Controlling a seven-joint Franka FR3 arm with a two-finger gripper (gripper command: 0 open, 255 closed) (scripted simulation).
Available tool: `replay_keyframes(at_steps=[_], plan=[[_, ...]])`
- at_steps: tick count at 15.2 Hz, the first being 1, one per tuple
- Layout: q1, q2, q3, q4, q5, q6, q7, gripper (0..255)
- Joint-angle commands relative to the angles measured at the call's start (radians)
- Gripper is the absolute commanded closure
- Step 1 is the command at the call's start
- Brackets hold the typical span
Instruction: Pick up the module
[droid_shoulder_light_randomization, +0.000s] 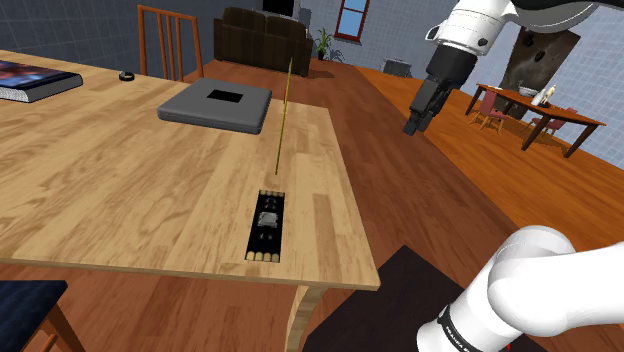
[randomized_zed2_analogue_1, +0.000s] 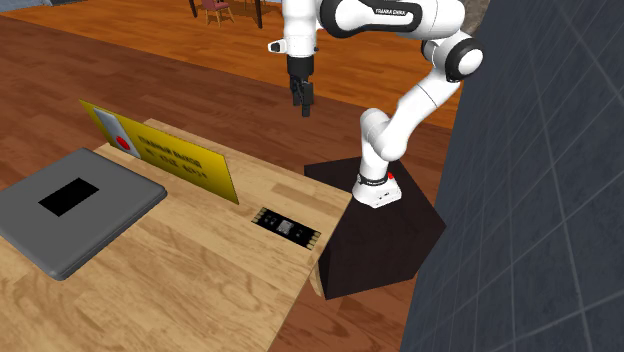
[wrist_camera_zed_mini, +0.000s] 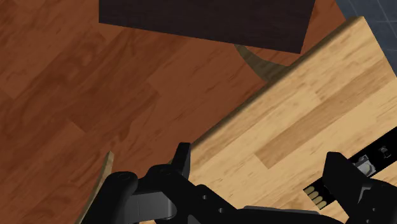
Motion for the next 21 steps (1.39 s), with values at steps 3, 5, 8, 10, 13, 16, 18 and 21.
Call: replay_keyframes(at_steps=[3,5,8,10,13,16,18,21], plan=[[-0.004,-0.007,0.057,-0.034,0.028,0.032,0.085,0],[-0.007,-0.006,0.115,-0.062,0.057,0.066,0.168,0],[-0.010,0.012,0.203,-0.089,0.099,0.119,0.294,0],[-0.014,0.035,0.262,-0.098,0.125,0.156,0.377,0],[-0.022,0.086,0.352,-0.098,0.158,0.214,0.503,0],[-0.036,0.155,0.441,-0.083,0.179,0.274,0.629,0],[-0.051,0.210,0.502,-0.063,0.185,0.314,0.715,0],[-0.080,0.307,0.594,-0.022,0.177,0.373,0.848,0]])
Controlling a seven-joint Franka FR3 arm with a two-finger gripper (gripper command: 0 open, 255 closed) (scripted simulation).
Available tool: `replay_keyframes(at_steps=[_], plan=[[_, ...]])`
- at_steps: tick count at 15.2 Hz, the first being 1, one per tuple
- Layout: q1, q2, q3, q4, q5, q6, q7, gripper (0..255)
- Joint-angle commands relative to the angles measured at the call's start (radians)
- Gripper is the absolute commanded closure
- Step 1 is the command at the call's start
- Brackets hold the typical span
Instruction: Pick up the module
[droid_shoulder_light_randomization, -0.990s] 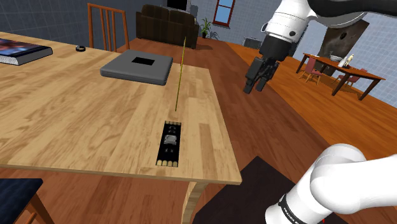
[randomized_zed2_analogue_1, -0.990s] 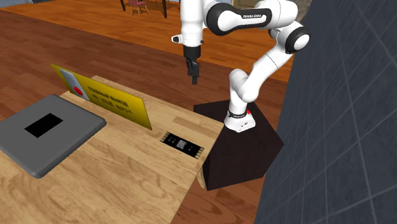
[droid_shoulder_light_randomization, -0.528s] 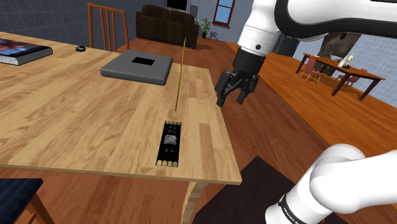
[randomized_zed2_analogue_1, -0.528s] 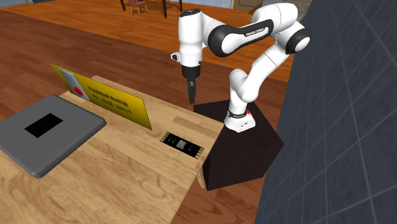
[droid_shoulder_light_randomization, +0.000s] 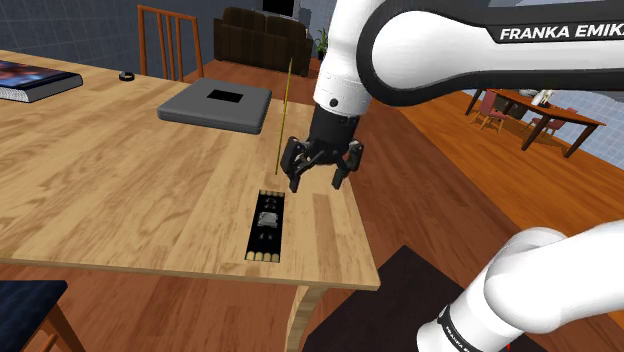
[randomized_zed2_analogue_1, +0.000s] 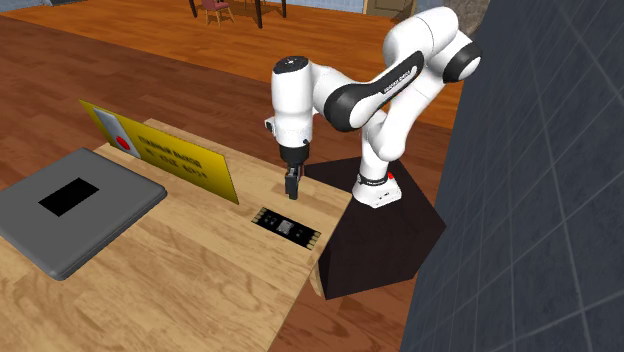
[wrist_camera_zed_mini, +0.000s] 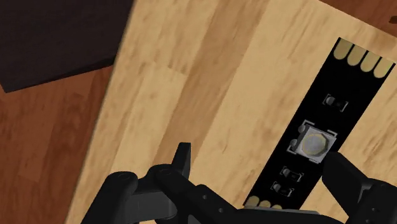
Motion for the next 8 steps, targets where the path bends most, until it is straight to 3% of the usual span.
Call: replay_keyframes(at_steps=[1,6,8], plan=[[-0.025,0.079,0.065,0.037,-0.013,0.044,0.097,0],[-0.092,0.293,0.220,0.143,-0.110,0.129,0.354,0],[-0.091,0.299,0.222,0.134,-0.113,0.143,0.357,0]])
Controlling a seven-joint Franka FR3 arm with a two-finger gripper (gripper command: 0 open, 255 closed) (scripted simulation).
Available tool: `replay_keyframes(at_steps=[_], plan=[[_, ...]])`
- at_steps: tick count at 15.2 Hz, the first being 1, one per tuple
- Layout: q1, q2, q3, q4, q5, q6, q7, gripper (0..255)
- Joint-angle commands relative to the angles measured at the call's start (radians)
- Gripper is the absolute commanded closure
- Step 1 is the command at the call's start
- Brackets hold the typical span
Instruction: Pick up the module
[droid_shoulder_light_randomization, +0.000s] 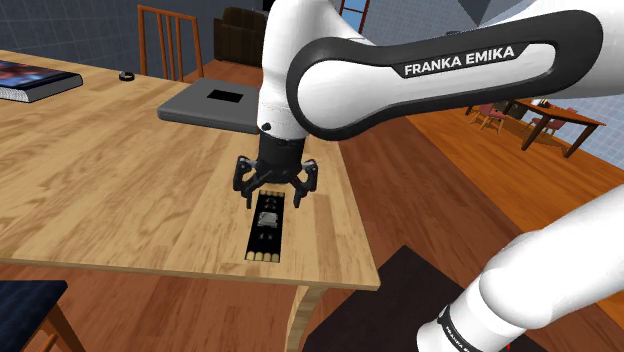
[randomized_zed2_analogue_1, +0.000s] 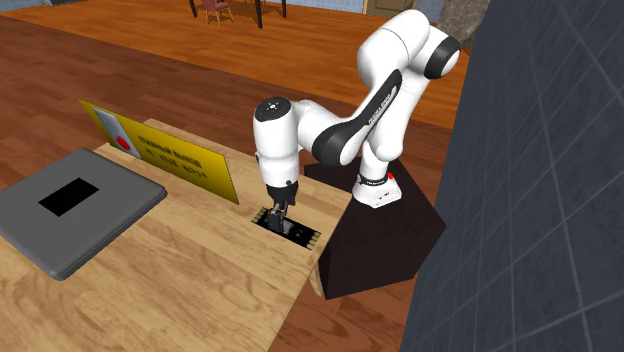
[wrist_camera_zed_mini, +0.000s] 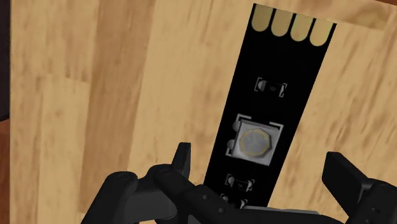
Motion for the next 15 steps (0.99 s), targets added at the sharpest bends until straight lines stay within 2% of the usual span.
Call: replay_keyframes(at_steps=[1,6,8,9,15], plan=[[-0.006,0.029,0.015,-0.003,-0.015,0.028,0.022,0],[-0.008,0.061,0.032,-0.054,-0.029,0.107,0.035,0],[-0.008,0.061,0.032,-0.054,-0.029,0.107,0.035,0],[-0.007,0.060,0.032,-0.056,-0.029,0.108,0.036,255],[-0.007,0.057,0.030,-0.057,-0.026,0.106,0.033,255]])
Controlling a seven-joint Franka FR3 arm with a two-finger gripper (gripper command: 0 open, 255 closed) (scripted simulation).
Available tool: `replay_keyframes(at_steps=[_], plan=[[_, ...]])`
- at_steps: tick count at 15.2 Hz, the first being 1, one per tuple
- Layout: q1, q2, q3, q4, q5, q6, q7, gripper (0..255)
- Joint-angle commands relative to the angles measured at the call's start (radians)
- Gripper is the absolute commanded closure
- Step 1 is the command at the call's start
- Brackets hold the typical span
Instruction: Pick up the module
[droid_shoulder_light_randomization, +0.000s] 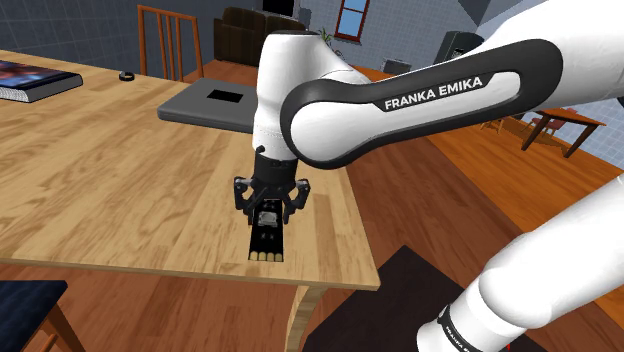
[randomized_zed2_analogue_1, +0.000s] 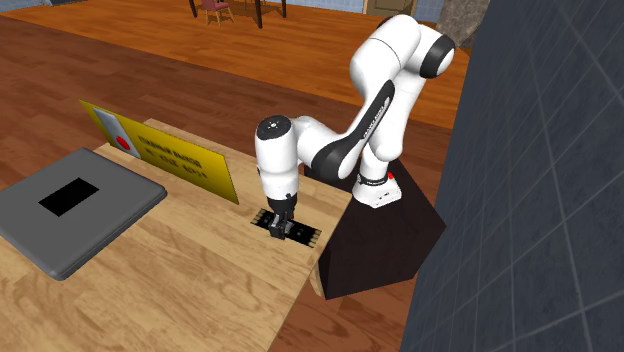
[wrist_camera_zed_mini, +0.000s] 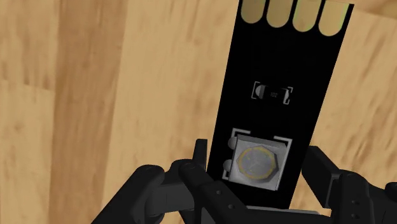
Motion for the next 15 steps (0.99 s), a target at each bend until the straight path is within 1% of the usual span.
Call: replay_keyframes(at_steps=[1,3,15], plan=[[0.000,0.001,0.000,-0.003,0.000,-0.001,0.000,255],[-0.002,0.006,0.001,0.001,-0.004,-0.001,0.002,255],[0.001,-0.052,-0.033,0.119,0.019,-0.168,-0.019,255]])
